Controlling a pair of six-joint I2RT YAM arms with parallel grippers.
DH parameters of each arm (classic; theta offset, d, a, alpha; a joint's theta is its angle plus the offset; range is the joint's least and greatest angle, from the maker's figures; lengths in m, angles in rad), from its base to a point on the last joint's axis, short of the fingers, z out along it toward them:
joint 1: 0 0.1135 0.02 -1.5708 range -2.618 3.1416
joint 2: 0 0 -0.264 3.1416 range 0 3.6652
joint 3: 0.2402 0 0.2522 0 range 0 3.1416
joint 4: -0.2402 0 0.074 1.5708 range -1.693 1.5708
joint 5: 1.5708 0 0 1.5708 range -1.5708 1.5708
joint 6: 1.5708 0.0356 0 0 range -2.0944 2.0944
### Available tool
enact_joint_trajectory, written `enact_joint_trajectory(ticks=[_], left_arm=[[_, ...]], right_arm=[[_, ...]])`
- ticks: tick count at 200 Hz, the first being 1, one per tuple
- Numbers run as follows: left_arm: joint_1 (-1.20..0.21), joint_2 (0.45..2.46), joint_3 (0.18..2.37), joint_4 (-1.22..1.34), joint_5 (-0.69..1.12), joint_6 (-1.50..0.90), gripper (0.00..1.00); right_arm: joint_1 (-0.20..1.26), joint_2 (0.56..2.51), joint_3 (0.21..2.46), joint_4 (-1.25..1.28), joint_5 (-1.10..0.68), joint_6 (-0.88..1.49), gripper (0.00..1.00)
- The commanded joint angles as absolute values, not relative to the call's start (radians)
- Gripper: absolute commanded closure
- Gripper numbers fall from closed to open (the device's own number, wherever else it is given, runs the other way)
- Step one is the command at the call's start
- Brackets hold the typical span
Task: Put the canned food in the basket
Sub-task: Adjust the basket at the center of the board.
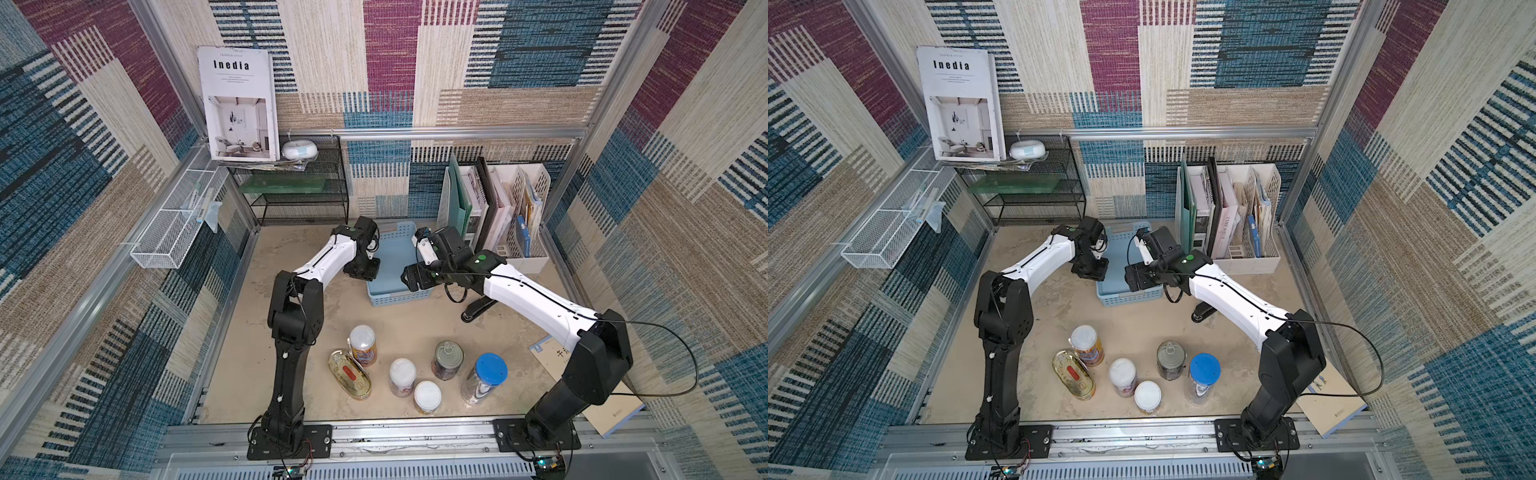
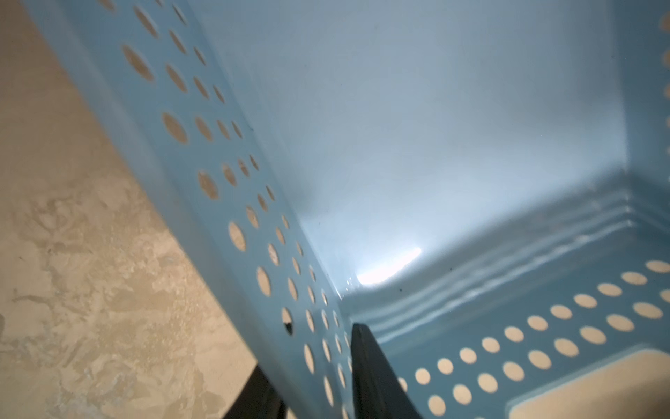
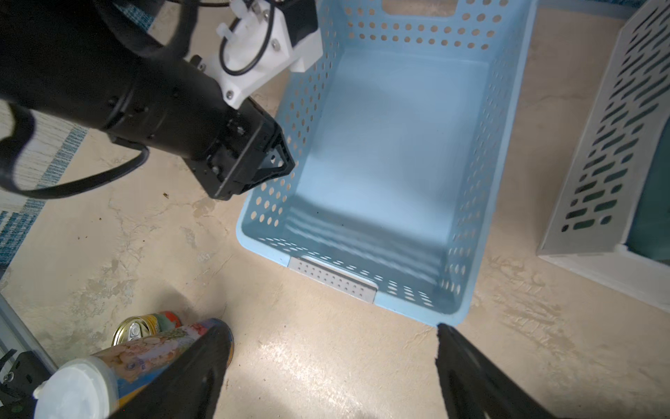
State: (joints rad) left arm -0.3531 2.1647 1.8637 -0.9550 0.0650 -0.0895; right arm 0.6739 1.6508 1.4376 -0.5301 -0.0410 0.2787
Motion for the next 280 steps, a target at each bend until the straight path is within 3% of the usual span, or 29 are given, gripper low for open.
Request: enact_joint_trajectory(ticks=[1,70,109,144,179,193,248,280], left_arm=[[-0.347,2.116,1.798,-0.957,0.026,-0.072,0.68],[-0.334,1.884,1.491,-0.813,0.148,-0.222,0.71],[-0.333,1.829,1.407,-0.809,0.078,-0.171,0.72],[-0.305,1.891,1.472,-0.848,-0.007,-0.123,0.73],[-0.276,1.936,1.578,-0.901,-0.077,-0.055,0.74],[-0.273,1.947,1.622,-0.913,-0.096,-0.027,0.74],[-0.271,2.077,1.8,-0.922,-0.037,-0.016,0.73],[-0.291,2.146,1.912,-0.934,0.015,-0.002,0.71]], right_arm=[[0.678,1.659,1.433,-0.545,-0.005,0.307,0.07],[0.682,1.747,1.451,-0.625,0.077,0.296,0.06],[0.68,1.832,1.534,-0.649,0.154,0.226,0.06],[0.681,1.937,1.677,-0.732,0.124,0.182,0.06],[0.682,1.958,1.625,-0.711,0.092,0.188,0.09],[0.682,1.967,1.602,-0.709,0.067,0.19,0.14],[0.706,1.919,1.481,-0.668,-0.059,0.248,0.28],[0.751,1.876,1.426,-0.622,-0.134,0.3,0.29]])
